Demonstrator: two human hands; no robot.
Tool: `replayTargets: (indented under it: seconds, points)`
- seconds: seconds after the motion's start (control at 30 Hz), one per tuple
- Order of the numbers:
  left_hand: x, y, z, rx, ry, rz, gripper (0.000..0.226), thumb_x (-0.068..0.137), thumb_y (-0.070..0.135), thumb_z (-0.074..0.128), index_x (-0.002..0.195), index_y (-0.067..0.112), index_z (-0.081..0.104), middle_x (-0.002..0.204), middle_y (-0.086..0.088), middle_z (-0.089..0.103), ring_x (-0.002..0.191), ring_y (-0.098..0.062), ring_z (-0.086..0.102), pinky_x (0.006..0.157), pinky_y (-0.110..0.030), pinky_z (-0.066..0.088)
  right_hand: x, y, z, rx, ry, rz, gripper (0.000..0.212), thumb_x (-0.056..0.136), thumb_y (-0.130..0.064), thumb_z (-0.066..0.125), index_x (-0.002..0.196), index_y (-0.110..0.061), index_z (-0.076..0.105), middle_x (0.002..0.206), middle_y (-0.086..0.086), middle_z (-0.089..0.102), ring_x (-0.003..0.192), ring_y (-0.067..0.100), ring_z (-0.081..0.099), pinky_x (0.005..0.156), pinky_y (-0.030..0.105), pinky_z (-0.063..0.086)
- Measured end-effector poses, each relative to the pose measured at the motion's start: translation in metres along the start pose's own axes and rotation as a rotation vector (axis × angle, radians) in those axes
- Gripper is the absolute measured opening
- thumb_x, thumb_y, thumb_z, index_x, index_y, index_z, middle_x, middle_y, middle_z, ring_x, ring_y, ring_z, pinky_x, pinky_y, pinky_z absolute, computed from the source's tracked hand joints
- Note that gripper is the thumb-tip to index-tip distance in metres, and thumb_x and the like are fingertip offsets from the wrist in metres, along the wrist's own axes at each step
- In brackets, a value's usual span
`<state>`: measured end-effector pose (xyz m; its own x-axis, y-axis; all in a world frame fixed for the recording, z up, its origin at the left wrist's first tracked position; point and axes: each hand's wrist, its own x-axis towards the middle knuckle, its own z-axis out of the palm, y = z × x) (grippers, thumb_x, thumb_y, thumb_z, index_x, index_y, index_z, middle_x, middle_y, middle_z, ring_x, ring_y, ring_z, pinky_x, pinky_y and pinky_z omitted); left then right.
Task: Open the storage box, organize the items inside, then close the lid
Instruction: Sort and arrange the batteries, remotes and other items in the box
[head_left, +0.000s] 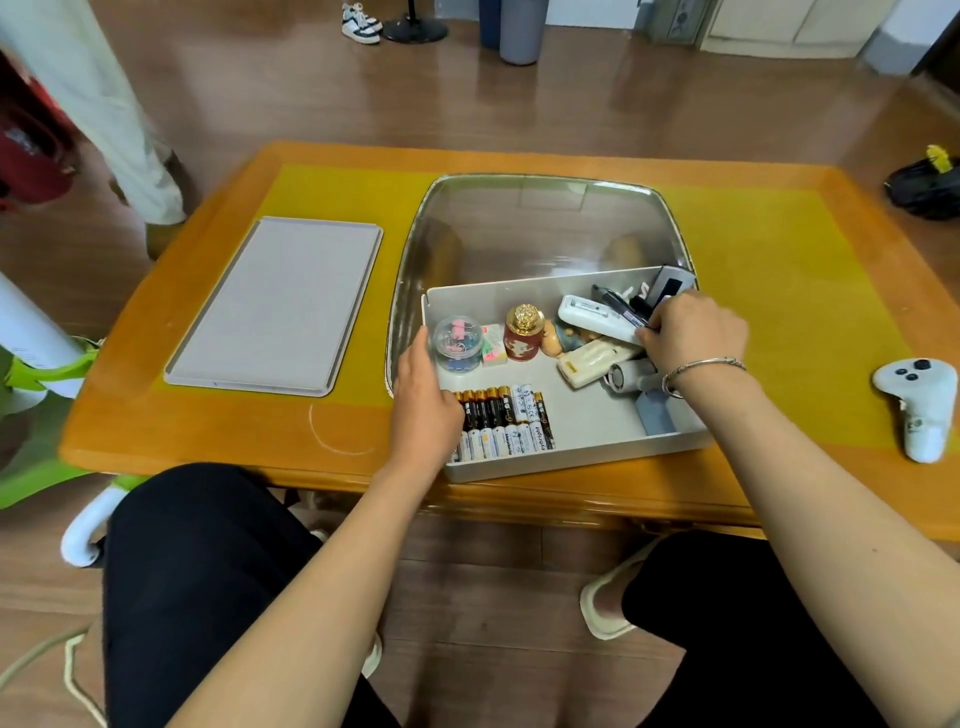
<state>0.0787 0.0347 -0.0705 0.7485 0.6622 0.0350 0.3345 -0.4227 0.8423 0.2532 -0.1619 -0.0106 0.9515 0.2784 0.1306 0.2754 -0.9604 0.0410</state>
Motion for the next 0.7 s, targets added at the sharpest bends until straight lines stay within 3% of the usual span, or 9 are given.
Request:
replayTargets:
  seconds: [0.33, 0.5, 0.6, 0.7]
  points:
    - [-0.001, 0.001, -0.001, 0.0, -0.013, 0.002, 0.079, 0.089, -0.009, 0.053, 0.152, 0.021, 0.016, 0.154, -0.001, 0.022, 0.14, -0.014, 0.029, 0.095, -0.019, 0.039, 0.009, -0.002, 0.01, 0.023, -0.018, 0.003, 0.027, 0.085, -0.03, 0.063, 0.1, -0.007, 0.066, 0.098, 0.015, 0.061, 0.088, 0.035, 0.061, 0.061, 0.031, 0.039]
    - [-0.001, 0.0, -0.001, 0.015, -0.022, 0.004, 0.079, 0.089, -0.009, 0.052, 0.153, 0.019, 0.015, 0.155, -0.001, 0.022, 0.14, -0.014, 0.027, 0.094, -0.011, 0.031, 0.014, -0.003, 0.008, 0.093, -0.036, 0.011, 0.018, 0.081, -0.02, 0.061, 0.087, -0.005, 0.068, 0.084, 0.016, 0.06, 0.078, 0.035, 0.058, 0.058, 0.031, 0.038]
    - [0.0, -0.001, -0.001, 0.035, -0.026, 0.011, 0.079, 0.089, -0.009, 0.053, 0.153, 0.019, 0.014, 0.154, -0.002, 0.022, 0.14, -0.014, 0.027, 0.095, -0.013, 0.032, 0.01, -0.002, 0.004, 0.194, 0.023, 0.015, 0.017, 0.079, -0.024, 0.061, 0.076, -0.01, 0.069, 0.075, 0.013, 0.057, 0.068, 0.034, 0.051, 0.055, 0.029, 0.034]
    - [-0.001, 0.001, -0.002, 0.043, -0.036, 0.016, 0.078, 0.089, -0.008, 0.053, 0.152, 0.018, 0.015, 0.154, -0.002, 0.022, 0.14, -0.014, 0.025, 0.1, -0.018, 0.034, 0.002, -0.003, -0.001, 0.4, 0.087, 0.017, 0.014, 0.08, -0.032, 0.062, 0.073, -0.02, 0.064, 0.075, 0.003, 0.062, 0.077, 0.031, 0.059, 0.06, 0.029, 0.04]
